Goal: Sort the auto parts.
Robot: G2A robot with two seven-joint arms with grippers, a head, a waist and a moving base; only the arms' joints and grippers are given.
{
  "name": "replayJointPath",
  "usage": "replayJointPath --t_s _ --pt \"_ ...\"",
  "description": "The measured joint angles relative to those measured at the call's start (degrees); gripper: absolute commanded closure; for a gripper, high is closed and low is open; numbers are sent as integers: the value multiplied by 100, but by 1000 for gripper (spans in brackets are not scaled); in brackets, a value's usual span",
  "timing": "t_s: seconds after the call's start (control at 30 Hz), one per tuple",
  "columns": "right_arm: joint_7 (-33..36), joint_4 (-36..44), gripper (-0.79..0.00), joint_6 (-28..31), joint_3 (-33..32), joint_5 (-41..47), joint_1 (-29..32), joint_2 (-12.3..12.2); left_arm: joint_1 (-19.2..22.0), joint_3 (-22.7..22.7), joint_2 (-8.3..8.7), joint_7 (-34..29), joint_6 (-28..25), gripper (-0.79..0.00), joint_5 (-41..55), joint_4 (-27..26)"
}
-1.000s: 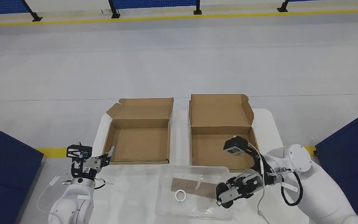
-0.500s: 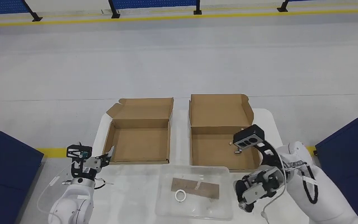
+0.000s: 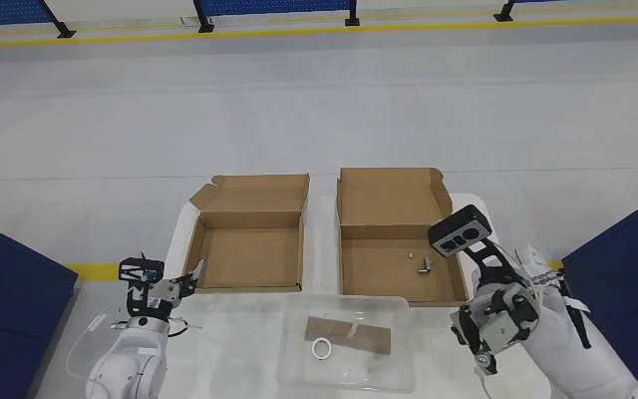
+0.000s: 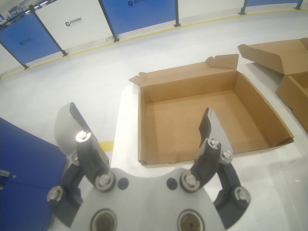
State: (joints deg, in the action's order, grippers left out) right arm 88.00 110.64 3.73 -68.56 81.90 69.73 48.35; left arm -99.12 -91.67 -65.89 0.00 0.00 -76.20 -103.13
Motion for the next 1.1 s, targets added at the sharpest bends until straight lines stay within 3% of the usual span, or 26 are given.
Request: replayJointPath --t_s 0.63,1.1 --pt "-978 -22 0 -611 57 577 165 212 0 0 0 0 0 -785 0 0" --pt "-1358 73 0 -631 -6 651 276 268 0 0 0 0 0 -785 0 0"
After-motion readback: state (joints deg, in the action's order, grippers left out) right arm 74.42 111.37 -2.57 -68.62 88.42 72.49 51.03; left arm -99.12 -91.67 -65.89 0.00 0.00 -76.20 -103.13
